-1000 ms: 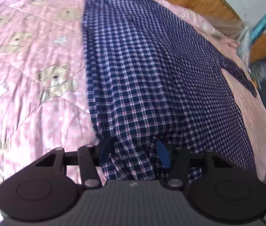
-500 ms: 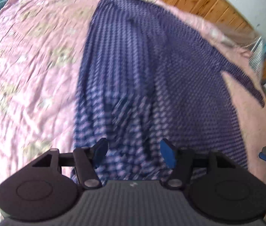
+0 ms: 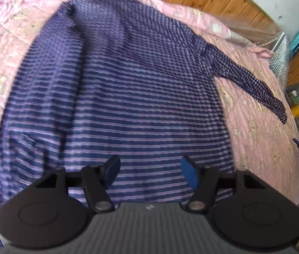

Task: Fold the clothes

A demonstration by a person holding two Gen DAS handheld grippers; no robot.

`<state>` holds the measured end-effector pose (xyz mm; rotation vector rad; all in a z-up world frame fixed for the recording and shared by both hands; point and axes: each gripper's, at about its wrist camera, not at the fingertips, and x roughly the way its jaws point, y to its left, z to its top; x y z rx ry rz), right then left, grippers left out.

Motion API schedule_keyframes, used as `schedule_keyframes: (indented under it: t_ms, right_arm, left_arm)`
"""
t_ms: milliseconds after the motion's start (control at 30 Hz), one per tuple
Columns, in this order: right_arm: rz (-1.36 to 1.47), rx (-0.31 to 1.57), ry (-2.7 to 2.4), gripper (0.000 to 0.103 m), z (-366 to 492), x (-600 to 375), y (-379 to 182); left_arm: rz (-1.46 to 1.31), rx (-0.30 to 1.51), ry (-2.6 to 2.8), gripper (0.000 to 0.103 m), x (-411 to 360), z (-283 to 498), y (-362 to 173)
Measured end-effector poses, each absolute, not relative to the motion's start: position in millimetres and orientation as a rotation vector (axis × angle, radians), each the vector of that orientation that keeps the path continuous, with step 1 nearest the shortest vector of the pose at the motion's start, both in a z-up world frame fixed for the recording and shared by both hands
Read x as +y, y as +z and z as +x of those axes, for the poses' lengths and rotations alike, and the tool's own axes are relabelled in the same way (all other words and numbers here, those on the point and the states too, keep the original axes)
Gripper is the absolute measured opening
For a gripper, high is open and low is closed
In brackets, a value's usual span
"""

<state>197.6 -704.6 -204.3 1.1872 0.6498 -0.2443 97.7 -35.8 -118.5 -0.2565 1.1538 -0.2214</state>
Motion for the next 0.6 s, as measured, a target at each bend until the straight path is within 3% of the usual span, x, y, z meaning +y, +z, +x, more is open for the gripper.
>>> schedule_keyframes:
  t_ms: [233, 300, 367, 533, 600]
  right_arm:
    - [1.016, 0.731, -0.077, 0.071, 295, -734, -249]
    - [0.977, 0.763, -0.007, 0.055, 309, -730, -246]
    - [0.903, 0.801, 0.051, 0.027, 323, -723, -241]
    - [0.484, 0.764, 0.147, 0.006, 326, -674, -192]
    - [0.314, 0.713, 0.19, 0.005, 319, -645, -170]
  left_arm:
    - [-0.225, 1.138, -0.31, 0.065, -147, 132, -103]
    - [-0.236, 1.128, -0.339, 0.065, -181, 150, -102]
    - [-0.248, 1.112, -0.382, 0.065, -213, 167, -100]
    - [-0.275, 1.039, -0.481, 0.069, -289, 228, -85]
    - [-0.281, 1.003, -0.536, 0.071, -325, 257, -76]
